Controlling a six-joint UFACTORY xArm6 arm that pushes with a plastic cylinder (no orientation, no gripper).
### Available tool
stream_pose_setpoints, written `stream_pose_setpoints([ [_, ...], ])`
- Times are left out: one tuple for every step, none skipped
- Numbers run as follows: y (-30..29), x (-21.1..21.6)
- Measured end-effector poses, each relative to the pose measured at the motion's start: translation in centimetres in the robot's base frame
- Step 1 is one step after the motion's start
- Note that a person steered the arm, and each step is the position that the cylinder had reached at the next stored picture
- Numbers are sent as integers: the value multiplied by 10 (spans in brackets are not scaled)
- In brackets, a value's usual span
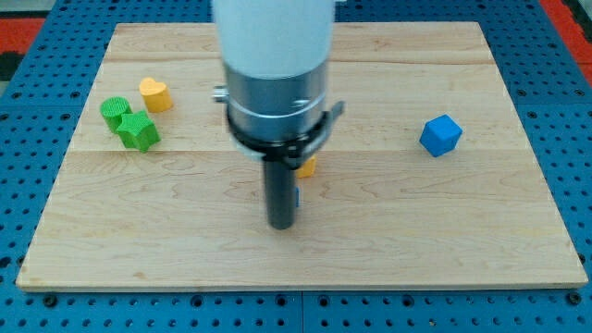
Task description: Place the blue triangle below the blue cube
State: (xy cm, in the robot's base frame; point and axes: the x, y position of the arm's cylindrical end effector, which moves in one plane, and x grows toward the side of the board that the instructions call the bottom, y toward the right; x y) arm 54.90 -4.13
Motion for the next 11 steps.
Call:
stream_pose_setpoints([
  [-28, -6],
  [-16, -41],
  [38, -44],
  [68, -30],
  [87, -13],
  [124, -4],
  [169, -4],
  [217, -1],
  [238, 1],
  [238, -13],
  [230, -24],
])
